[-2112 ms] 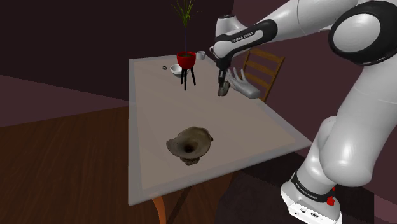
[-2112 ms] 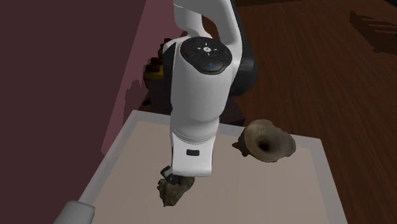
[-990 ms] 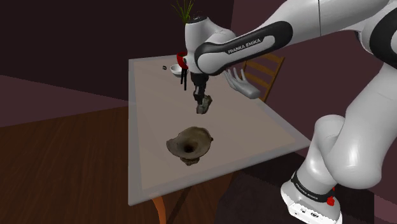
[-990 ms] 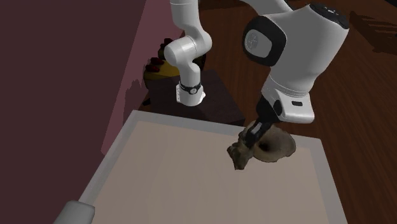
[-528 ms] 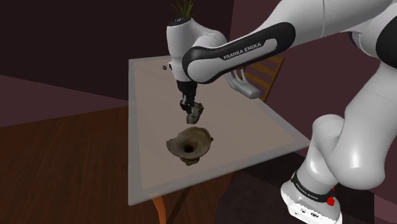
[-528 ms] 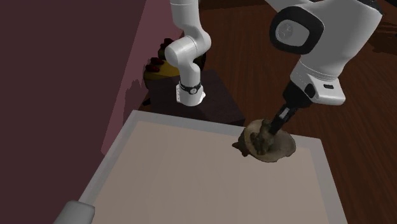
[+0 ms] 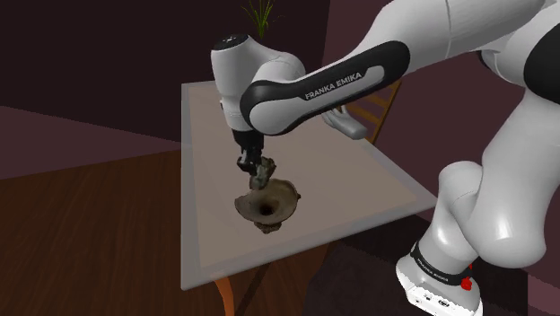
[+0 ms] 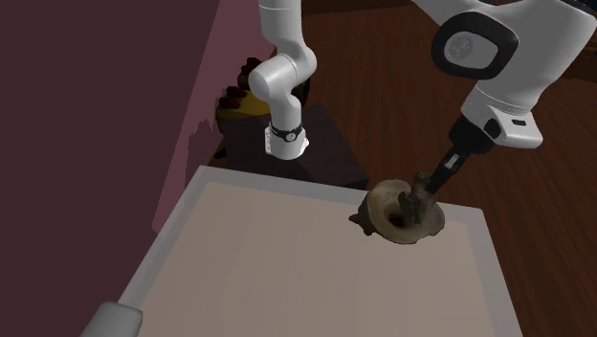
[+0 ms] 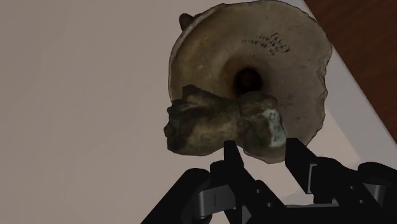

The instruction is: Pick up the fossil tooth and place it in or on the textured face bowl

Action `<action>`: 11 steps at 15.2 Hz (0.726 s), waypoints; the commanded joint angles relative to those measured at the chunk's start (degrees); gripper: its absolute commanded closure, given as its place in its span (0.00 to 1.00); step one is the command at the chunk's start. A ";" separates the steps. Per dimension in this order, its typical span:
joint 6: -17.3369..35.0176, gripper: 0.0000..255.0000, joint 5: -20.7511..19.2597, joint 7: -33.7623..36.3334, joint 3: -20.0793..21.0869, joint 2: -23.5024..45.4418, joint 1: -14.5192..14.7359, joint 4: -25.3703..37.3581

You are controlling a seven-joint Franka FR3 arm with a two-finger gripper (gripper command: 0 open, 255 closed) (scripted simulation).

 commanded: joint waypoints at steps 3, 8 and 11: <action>2.98 1.00 -0.21 0.63 -0.01 0.93 -0.01 -2.06; 6.64 1.00 -0.52 1.26 -0.09 2.35 -0.09 -4.34; 8.83 1.00 -0.72 1.65 -0.13 3.34 -0.14 -5.56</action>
